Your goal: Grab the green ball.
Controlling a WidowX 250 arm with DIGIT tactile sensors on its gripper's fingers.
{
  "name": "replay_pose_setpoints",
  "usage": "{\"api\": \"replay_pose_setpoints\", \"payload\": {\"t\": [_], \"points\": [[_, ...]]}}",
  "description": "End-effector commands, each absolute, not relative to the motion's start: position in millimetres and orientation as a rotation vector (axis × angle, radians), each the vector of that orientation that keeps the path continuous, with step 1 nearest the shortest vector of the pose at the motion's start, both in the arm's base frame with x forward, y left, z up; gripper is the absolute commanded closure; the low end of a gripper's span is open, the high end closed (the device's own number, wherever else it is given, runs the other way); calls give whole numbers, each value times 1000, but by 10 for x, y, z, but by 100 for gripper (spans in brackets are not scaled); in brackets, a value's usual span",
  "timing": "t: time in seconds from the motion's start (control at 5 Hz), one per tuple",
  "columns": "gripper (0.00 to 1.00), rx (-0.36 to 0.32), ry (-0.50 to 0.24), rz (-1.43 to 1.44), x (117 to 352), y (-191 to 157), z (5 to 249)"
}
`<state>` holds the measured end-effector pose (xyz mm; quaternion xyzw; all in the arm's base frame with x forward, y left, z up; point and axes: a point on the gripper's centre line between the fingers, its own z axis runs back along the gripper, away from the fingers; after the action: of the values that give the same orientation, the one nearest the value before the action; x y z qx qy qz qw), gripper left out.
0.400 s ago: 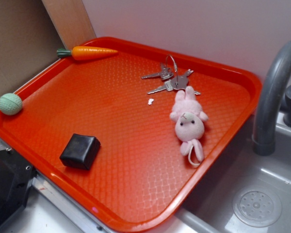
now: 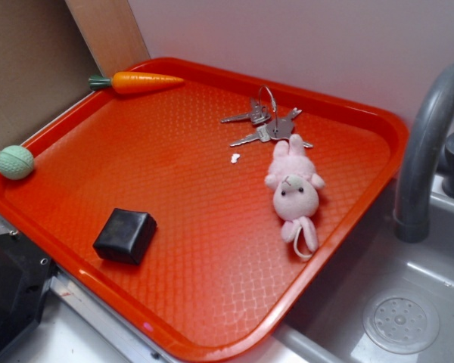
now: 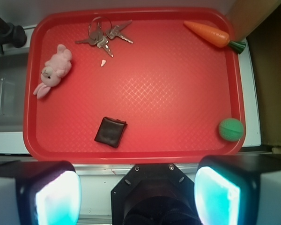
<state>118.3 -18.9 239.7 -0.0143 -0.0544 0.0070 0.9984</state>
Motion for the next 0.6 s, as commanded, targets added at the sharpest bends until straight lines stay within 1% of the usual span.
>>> {"api": "replay_pose_setpoints", "payload": {"t": [0.0,0.2,0.4], "points": [[0,111,79,-162,1605,430,1603],[0,62,157,-260,1598,821,1238],[0,56,122,-363,1503,957,1006]]}}
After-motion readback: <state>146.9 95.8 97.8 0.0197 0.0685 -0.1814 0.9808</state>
